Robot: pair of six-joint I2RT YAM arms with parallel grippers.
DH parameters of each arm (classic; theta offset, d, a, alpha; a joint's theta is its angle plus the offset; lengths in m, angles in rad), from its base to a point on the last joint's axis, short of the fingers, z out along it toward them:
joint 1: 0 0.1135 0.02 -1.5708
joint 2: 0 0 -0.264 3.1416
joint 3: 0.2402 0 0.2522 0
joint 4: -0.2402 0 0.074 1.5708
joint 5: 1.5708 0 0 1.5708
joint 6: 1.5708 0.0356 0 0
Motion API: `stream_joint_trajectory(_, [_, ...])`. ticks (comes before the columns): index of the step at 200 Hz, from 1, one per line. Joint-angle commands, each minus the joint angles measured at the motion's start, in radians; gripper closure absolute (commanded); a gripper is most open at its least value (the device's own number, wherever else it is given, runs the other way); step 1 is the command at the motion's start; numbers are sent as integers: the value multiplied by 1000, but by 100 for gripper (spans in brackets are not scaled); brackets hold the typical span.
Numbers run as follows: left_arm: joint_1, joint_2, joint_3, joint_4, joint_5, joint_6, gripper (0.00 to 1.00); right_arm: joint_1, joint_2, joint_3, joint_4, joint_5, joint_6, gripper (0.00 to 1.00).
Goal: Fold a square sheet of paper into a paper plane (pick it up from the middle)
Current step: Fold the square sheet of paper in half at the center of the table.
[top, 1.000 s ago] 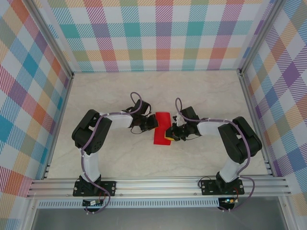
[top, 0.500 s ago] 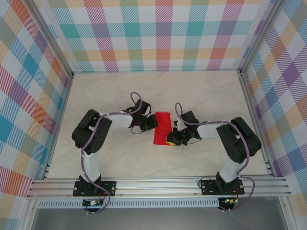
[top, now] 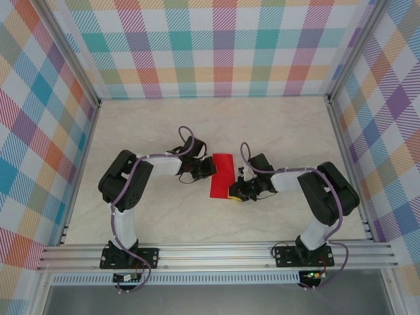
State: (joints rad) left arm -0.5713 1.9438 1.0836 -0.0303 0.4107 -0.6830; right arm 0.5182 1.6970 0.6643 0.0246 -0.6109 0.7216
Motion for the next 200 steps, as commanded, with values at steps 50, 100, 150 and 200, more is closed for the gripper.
stream_joint_trajectory(50, [-21,37,-3,-109,-36,37,100,19,-47,68,-130,73,-44,88])
stream_joint_trajectory(100, [-20,38,-5,-111,-34,36,100,-13,-18,210,-161,133,-99,90])
stream_joint_trajectory(150, [-20,33,-5,-117,-36,39,100,-13,53,190,-138,146,-128,91])
stream_joint_trajectory(200, [-20,41,-3,-118,-40,39,100,-13,92,144,-107,149,-117,91])
